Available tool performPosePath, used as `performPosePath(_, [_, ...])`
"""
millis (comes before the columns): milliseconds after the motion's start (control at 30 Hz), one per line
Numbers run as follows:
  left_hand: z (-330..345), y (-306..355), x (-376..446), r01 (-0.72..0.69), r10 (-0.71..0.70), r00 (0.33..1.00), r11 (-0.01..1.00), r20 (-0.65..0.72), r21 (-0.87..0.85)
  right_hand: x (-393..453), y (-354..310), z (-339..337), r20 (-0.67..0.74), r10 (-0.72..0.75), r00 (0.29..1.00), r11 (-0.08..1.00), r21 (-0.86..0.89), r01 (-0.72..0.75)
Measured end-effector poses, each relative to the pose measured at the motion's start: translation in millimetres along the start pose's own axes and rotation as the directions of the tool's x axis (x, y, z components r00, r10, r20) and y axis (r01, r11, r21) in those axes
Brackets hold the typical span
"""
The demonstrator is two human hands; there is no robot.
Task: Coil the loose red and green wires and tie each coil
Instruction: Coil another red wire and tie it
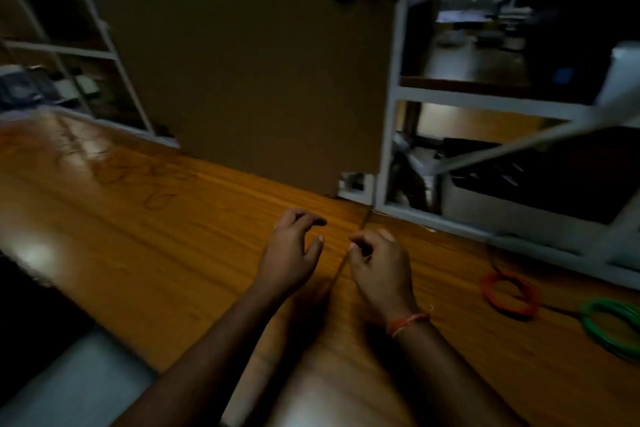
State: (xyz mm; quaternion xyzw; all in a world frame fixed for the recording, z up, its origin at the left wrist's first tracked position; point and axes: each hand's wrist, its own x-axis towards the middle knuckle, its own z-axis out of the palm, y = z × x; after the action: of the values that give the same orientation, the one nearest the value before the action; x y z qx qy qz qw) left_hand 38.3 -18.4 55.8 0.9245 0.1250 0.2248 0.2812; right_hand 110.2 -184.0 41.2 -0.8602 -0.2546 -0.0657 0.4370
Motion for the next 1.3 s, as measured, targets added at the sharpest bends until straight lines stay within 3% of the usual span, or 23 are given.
performPosePath(167, [-90.8, -89.3, -29.3, 0.078, -0.077, 0.991, 0.997, -0.108, 0.006, 2.6, -83.2, 83.4, 0.077, -0.068, 0.995, 0.997, 0.028, 0.066])
performPosePath(500, [-234.1, -264.5, -97.2, 0.226, -0.228, 0.964, 0.974, -0.136, -0.026, -9.6, -216.3, 267.8, 0.229, -0.126, 0.965, 0.988, 0.112, 0.102])
performPosePath(733, [-264.1, -345.1, -90.5, 0.312, -0.318, 0.939, 0.948, -0.133, -0.063, 24.9, -257.2, 363.7, 0.378, -0.167, 0.911, 0.986, 0.09, 0.143])
performPosePath(1000, [-287.3, -434.5, -16.2, 0.332, -0.334, 0.937, 0.943, -0.107, -0.036, 101.4, -285.0, 467.1, 0.41, -0.193, 0.891, 0.979, 0.138, 0.149])
performPosePath(1300, [-295.0, -504.5, 57.7, 0.361, -0.363, 0.926, 0.932, -0.106, -0.031, 182.6, -309.6, 545.0, 0.46, -0.178, 0.87, 0.981, 0.012, 0.195])
